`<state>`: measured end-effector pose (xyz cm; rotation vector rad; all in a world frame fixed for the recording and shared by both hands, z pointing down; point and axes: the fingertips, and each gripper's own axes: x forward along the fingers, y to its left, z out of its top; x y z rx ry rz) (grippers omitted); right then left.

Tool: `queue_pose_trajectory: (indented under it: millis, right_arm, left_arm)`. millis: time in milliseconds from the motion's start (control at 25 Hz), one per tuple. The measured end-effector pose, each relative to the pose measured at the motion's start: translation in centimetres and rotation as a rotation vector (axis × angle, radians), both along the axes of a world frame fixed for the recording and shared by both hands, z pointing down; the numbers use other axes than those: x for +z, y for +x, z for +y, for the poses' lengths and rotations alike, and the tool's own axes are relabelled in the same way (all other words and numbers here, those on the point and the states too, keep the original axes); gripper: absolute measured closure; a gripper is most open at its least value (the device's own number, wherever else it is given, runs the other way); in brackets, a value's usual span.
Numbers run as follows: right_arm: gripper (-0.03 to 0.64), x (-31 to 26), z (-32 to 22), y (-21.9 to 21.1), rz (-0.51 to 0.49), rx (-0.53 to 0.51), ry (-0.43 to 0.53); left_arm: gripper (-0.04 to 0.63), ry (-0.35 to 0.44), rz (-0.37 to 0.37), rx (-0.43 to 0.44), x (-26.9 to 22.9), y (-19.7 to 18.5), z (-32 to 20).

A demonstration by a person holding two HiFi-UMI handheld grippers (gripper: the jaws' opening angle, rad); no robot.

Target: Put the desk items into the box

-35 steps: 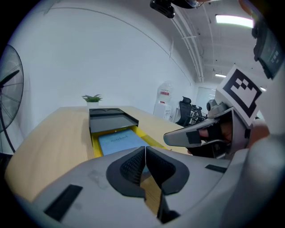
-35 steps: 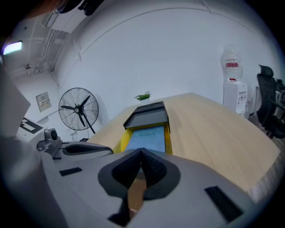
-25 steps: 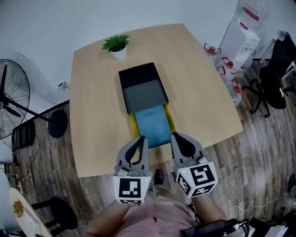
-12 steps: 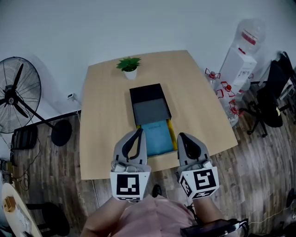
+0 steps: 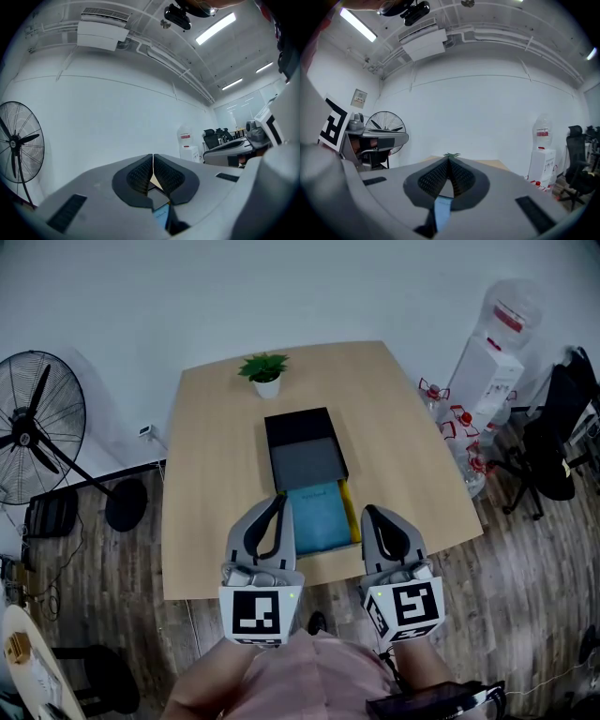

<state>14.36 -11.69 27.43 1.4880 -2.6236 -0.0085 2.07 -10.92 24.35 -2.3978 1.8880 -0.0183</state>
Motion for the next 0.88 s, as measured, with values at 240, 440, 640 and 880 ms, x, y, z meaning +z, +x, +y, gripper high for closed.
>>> queue_pose_trajectory:
  millis: [240, 440, 640, 880]
  right_arm:
    - [0.615, 0.07, 0.04, -0.16, -0.006, -0.016, 0.003]
    - [0.615, 0.08, 0.34, -0.27, -0.009, -0.017, 0.003]
    - [0.616, 0.19, 0.49, 0.06, -0.014, -0.003, -0.003]
    - [0.615, 0.15, 0.52, 0.10, -0.015, -0.005, 0.003]
  left_arm:
    - [0.578, -0.003, -0.005, -0.003, 0.22, 0.03, 0.02]
    - [0.578, -0.004, -0.003, 0.001, 0.26, 0.19, 0.20]
    - [0.578, -0.005, -0.010, 0.004, 0.30, 0.36, 0.37]
    - [0.580, -0.012, -0.010, 0.004, 0.55, 0.56, 0.47]
